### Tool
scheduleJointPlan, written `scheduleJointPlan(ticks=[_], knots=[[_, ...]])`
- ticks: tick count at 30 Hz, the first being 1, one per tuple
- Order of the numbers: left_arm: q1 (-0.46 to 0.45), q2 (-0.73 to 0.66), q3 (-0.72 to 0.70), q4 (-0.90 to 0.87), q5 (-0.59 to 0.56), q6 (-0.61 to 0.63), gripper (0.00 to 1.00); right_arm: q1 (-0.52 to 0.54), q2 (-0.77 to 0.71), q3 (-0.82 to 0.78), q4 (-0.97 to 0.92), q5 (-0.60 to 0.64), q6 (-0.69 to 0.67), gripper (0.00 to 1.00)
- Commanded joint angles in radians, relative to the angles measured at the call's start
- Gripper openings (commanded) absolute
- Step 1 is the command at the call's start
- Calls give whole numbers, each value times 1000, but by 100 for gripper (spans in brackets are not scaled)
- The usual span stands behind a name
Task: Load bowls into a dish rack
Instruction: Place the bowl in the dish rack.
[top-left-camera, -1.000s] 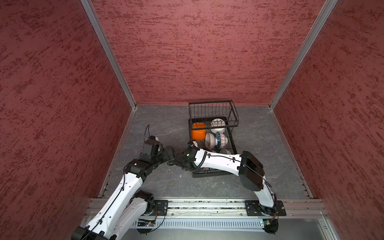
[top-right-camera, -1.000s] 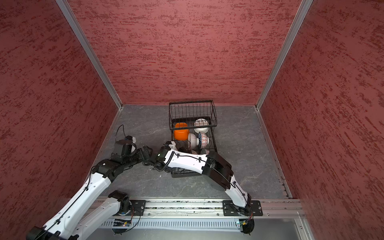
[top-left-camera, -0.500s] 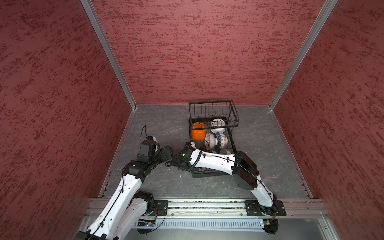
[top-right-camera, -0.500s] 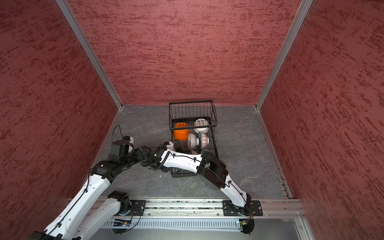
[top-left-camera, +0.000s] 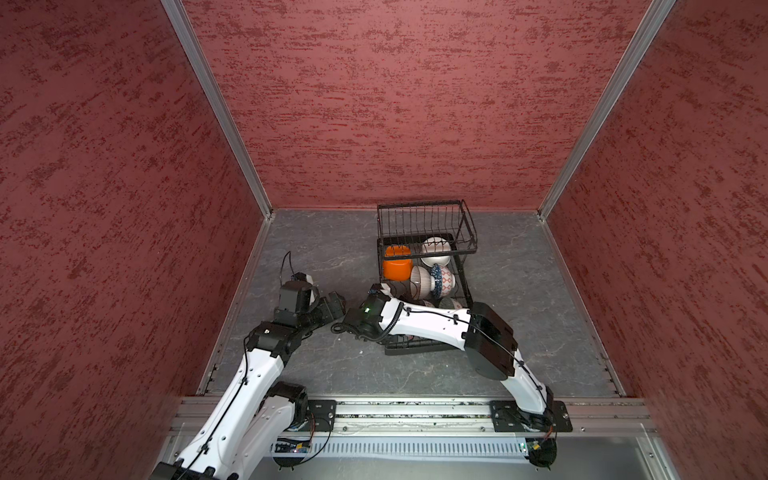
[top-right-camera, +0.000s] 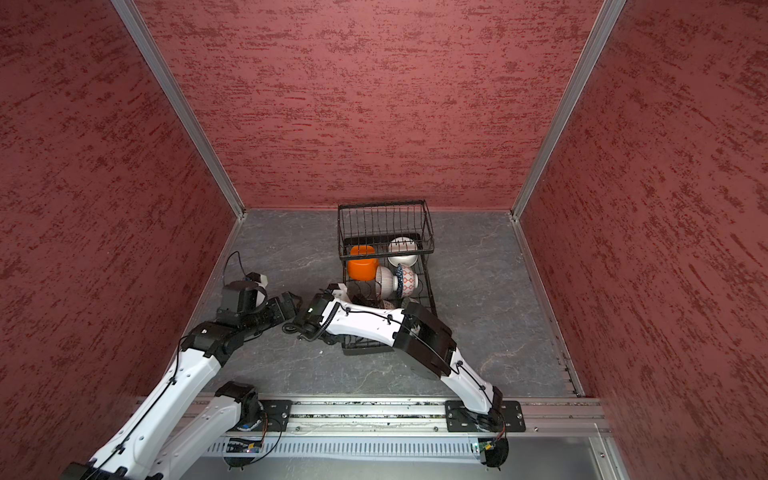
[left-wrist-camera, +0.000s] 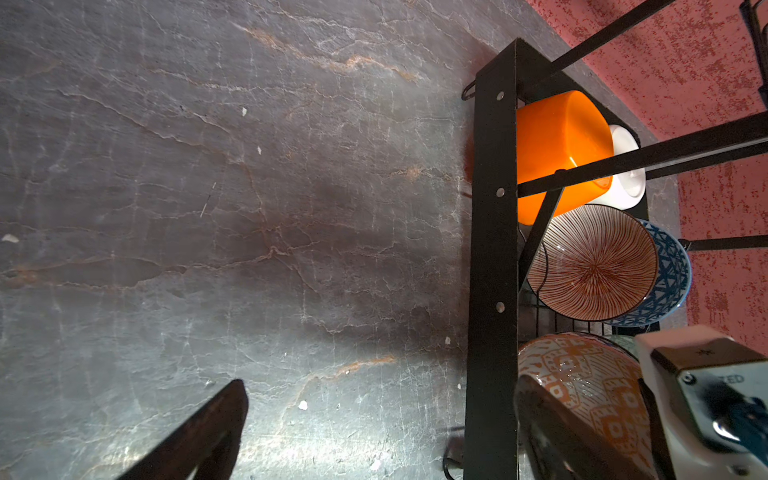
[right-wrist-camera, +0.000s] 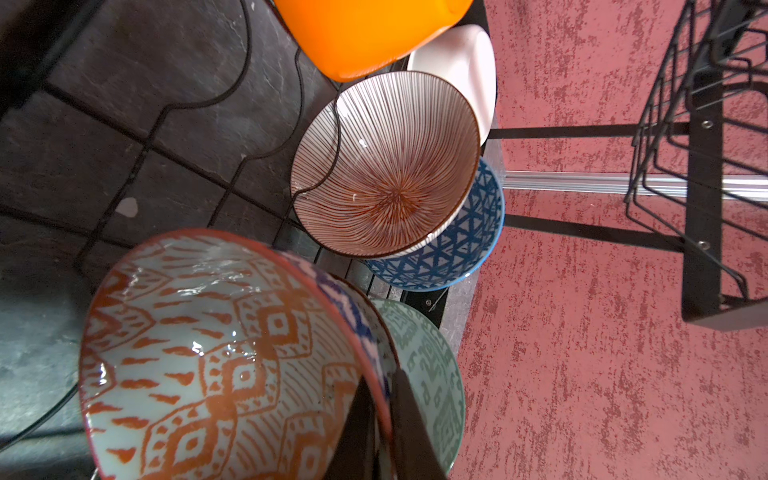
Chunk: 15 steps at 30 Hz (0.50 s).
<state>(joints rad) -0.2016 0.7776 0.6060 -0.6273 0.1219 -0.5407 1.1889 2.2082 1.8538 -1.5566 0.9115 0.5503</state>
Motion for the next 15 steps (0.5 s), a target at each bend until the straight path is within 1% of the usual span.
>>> scheduleJointPlan(ticks=[1,6,15], knots=[[8,-8,1,18,11,18,100,8,-31,-17,-30,61,33,0],[9,-9,3,16,16,17,100,5,-16,-27,-31,81,39,0],[9,-11,5,12,16,18,100,8,12,22,-14,46,17,0]])
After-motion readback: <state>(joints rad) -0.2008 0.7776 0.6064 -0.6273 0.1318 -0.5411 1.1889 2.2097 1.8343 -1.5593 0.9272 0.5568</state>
